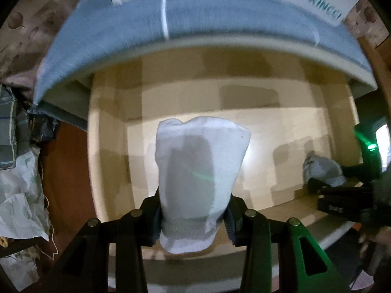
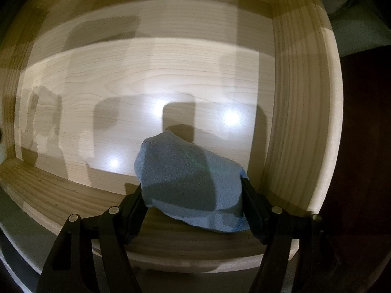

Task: Take underwear out of drawer
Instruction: 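Carry the white underwear with the left gripper up over the white box, then lower the white underwear into the white box and open the left gripper, then withdraw the left gripper from the box back over the drawer, then lift the light-blue underwear out of the drawer with the right gripper toward the box, then lower the light-blue underwear into the white box and open the right gripper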

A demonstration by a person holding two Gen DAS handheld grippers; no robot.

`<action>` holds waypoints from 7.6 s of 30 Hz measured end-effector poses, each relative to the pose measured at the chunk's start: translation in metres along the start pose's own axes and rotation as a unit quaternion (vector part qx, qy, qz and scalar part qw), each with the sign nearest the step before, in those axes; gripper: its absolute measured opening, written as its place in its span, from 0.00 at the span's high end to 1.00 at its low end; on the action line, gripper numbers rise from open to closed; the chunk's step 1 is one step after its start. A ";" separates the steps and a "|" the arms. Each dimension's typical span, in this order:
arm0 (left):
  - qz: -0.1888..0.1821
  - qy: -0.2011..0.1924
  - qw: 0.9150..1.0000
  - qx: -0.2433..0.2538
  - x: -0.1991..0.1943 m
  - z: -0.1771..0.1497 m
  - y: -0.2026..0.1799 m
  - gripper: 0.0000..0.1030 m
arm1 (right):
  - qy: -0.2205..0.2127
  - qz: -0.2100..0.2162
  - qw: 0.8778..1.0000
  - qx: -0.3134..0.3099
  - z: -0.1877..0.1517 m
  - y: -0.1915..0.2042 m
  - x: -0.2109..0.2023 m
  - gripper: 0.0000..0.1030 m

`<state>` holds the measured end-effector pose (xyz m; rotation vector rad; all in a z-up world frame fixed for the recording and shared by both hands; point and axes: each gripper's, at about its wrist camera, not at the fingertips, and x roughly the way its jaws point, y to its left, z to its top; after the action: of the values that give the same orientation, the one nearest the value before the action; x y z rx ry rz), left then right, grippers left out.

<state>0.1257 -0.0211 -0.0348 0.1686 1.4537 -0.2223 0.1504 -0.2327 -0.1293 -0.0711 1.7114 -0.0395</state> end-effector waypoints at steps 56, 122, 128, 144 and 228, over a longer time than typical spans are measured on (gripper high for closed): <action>0.002 -0.199 0.980 0.020 -0.153 0.217 -0.008 0.59 | -0.009 -0.006 1.000 -0.004 0.000 0.002 -0.001 0.40; 0.035 -0.146 0.988 -0.045 -0.098 0.037 0.035 0.39 | -0.008 -0.011 1.000 0.001 0.000 -0.001 -0.004 0.40; 0.036 -0.112 0.991 -0.069 -0.040 0.009 0.025 0.39 | -0.006 -0.008 1.000 0.002 -0.001 -0.002 -0.003 0.40; 0.049 -0.094 0.992 -0.062 0.015 -0.013 0.010 0.39 | -0.010 -0.009 1.000 0.004 -0.003 0.000 -0.002 0.40; 0.041 -0.129 0.987 -0.091 0.005 -0.019 0.019 0.39 | -0.325 -0.031 0.945 -0.032 0.143 0.023 -0.295 0.50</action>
<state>0.1128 0.0022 -0.0420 0.0475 1.1997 -0.0403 0.3330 -0.1864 0.1404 -0.1661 1.0486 -0.0053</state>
